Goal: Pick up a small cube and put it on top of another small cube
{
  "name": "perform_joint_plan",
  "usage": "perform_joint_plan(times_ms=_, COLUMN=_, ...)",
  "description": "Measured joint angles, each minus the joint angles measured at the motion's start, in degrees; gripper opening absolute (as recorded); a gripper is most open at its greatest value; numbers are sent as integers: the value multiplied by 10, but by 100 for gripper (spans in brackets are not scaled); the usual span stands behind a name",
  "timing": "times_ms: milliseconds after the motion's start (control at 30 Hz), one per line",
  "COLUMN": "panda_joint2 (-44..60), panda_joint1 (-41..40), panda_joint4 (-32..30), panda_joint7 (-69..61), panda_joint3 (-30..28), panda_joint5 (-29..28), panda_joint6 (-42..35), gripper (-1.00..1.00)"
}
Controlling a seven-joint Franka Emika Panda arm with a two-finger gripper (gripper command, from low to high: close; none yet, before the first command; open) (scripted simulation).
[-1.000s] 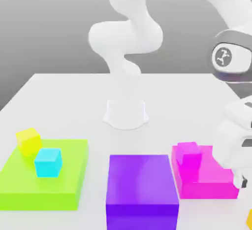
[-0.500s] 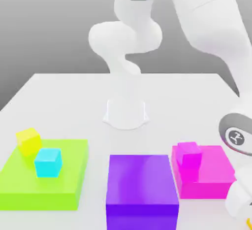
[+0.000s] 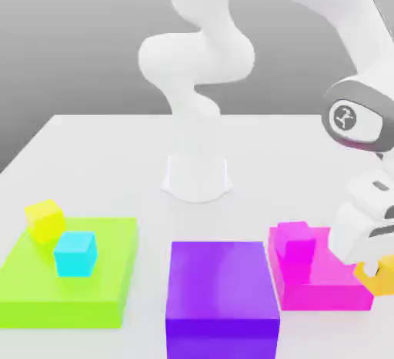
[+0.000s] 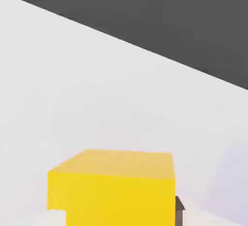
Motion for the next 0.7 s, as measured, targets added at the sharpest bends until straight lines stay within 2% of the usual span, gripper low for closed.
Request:
perform_joint_plan(times_ms=167, panda_joint2=-108, panda_joint1=-8, panda_joint4=-84, panda_joint7=-121, panda_joint3=1, panda_joint5=78, panda_joint6=-7, gripper=-100)
perform_joint_plan(times_ms=433, panda_joint2=-275, panda_joint1=43, panda_joint4=-215, panda_joint7=-321, panda_joint3=-58, panda_joint5=213, panda_joint6=-20, gripper=-100)
perform_joint_plan(times_ms=600, panda_joint2=-205, panda_joint1=36, panda_joint4=-245, panda_joint7=-324, panda_joint3=-51, panda_joint5=203, panda_joint6=80, gripper=-100)
perform_joint_plan(times_ms=633, panda_joint2=-188, panda_joint1=34, panda_joint4=-248, panda_joint7=-319, panda_joint3=-49, panda_joint5=197, panda_joint6=100, gripper=100)
perform_joint_plan(times_ms=700, panda_joint2=-188, panda_joint1=34, panda_joint4=-248, panda_joint7=-319, panda_joint3=-49, panda_joint5=197, panda_joint6=100, gripper=100)
